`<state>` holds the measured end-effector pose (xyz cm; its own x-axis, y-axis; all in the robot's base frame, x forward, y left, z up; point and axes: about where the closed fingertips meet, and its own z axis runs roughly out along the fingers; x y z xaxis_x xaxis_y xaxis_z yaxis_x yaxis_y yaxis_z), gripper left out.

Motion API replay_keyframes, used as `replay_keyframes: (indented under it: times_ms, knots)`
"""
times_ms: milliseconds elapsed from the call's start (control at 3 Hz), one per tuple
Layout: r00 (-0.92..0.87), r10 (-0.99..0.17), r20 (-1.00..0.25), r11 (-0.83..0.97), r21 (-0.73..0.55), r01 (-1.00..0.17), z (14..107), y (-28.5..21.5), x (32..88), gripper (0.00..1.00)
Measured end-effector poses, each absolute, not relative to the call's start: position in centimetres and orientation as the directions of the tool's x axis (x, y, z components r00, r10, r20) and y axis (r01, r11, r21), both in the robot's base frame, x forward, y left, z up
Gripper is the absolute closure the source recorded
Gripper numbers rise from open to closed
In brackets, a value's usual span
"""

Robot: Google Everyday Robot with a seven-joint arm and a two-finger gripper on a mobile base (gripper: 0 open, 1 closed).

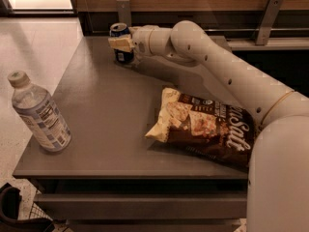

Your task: Move pepsi can near blue plastic bottle

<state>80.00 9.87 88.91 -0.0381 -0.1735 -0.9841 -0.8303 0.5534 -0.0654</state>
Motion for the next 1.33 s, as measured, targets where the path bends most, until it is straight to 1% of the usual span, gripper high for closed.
replay_keyframes:
  times_ms: [333, 667, 1333]
  knots:
    - [-0.038, -0.173, -0.984, 0.551, -0.065, -0.832, 88.9, 10.1, 80.0, 1.00]
    - [-0.040, -0.176, -0.984, 0.542, -0.063, -0.838, 89.2, 10.2, 79.8, 1.00]
    - [-0.041, -0.219, -0.975, 0.509, -0.078, -0.857, 93.6, 8.5, 74.5, 1.00]
